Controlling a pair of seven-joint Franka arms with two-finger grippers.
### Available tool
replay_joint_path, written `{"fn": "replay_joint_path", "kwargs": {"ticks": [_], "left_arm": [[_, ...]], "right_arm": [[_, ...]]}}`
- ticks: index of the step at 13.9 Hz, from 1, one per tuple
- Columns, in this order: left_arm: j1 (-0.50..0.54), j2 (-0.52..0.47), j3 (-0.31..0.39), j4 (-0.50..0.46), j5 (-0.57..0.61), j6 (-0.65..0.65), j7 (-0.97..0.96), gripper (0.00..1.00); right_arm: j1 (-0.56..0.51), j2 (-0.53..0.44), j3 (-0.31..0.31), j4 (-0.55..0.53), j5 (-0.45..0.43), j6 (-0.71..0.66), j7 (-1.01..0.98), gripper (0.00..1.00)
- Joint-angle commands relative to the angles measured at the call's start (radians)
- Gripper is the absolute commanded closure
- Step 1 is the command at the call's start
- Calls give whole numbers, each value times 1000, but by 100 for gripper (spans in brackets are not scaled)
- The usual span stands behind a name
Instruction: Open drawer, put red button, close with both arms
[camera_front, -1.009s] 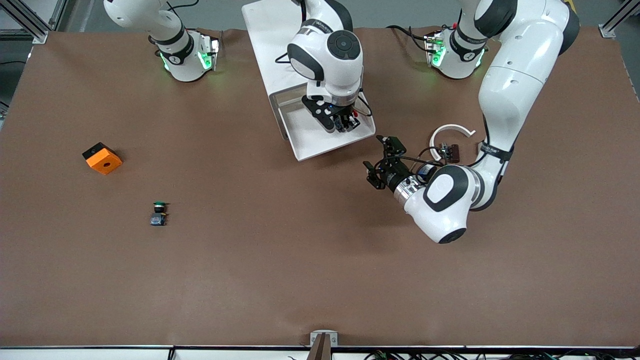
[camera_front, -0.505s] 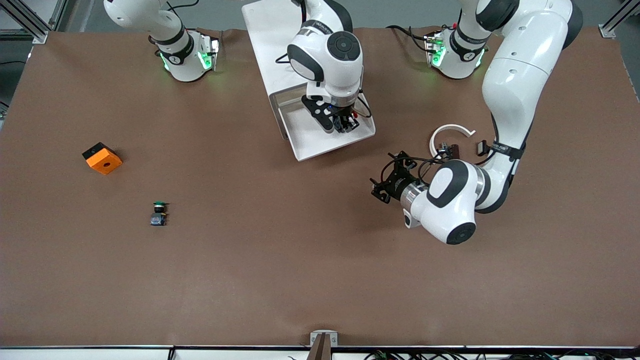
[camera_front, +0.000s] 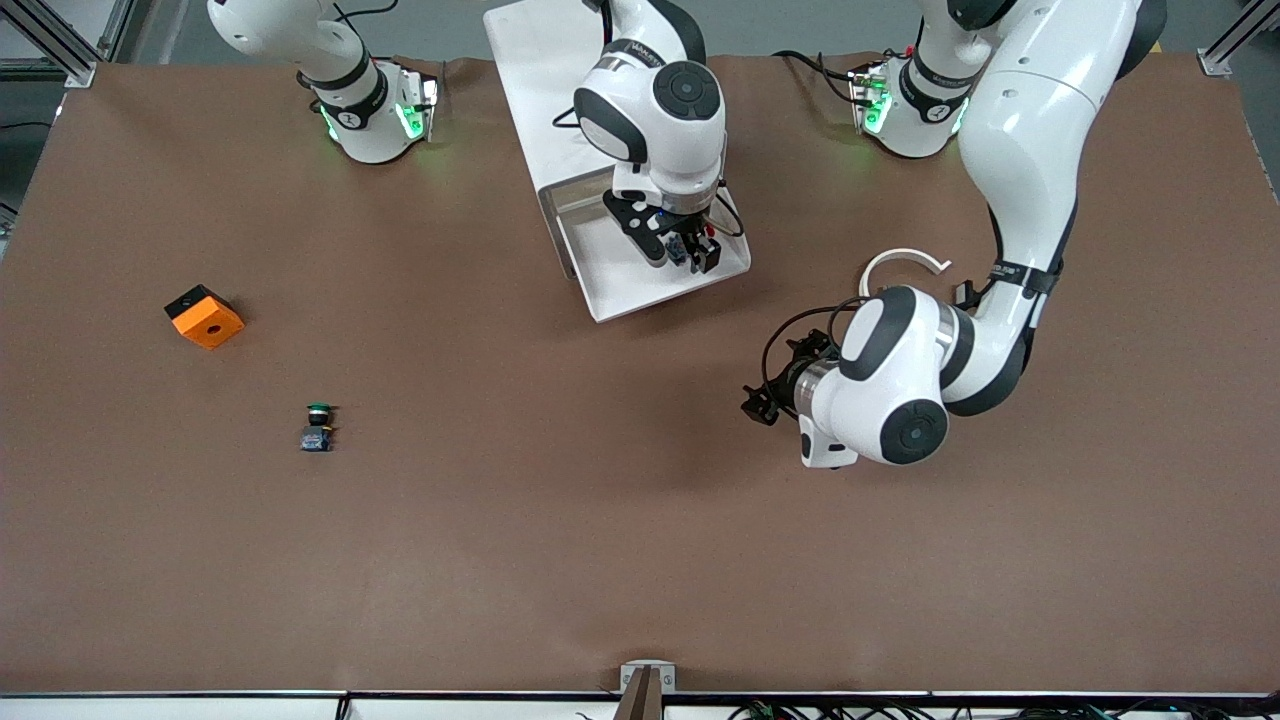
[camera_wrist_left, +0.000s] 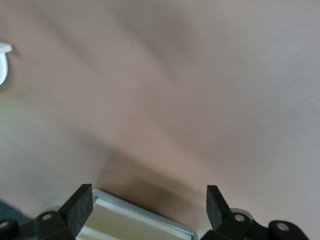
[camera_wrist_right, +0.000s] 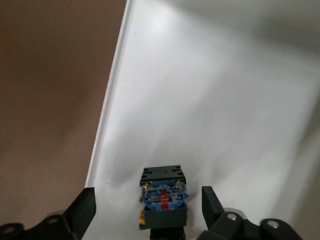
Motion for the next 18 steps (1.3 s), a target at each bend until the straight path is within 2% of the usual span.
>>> {"fn": "replay_joint_path", "kwargs": {"ticks": [1, 4, 6, 10, 12, 16, 18], "left_arm": [[-48, -25, 53, -13, 18, 68, 20, 0], [-62, -22, 70, 42, 16, 78, 21, 0], [-64, -21, 70, 42, 21, 118, 33, 0], [-96, -22, 53, 38, 183, 132, 69, 0], [-111, -21, 51, 35, 211, 167, 87, 0], [-140, -24, 42, 32, 245, 178, 168, 0], [-140, -22, 12, 29, 248, 178, 190, 0]], "right_arm": [[-54, 4, 3, 99, 4, -93, -66, 0], [-143, -6, 9, 156, 30, -178, -242, 0], [-194, -16, 3, 191, 45, -266, -403, 0], [-369, -83, 0, 205, 45, -413, -739, 0], [-493, -123, -1, 211, 40, -499, -960, 0], [-772, -135, -4, 347, 30, -715, -1414, 0], [-886, -149, -5, 366, 27, -787, -1603, 0]]}}
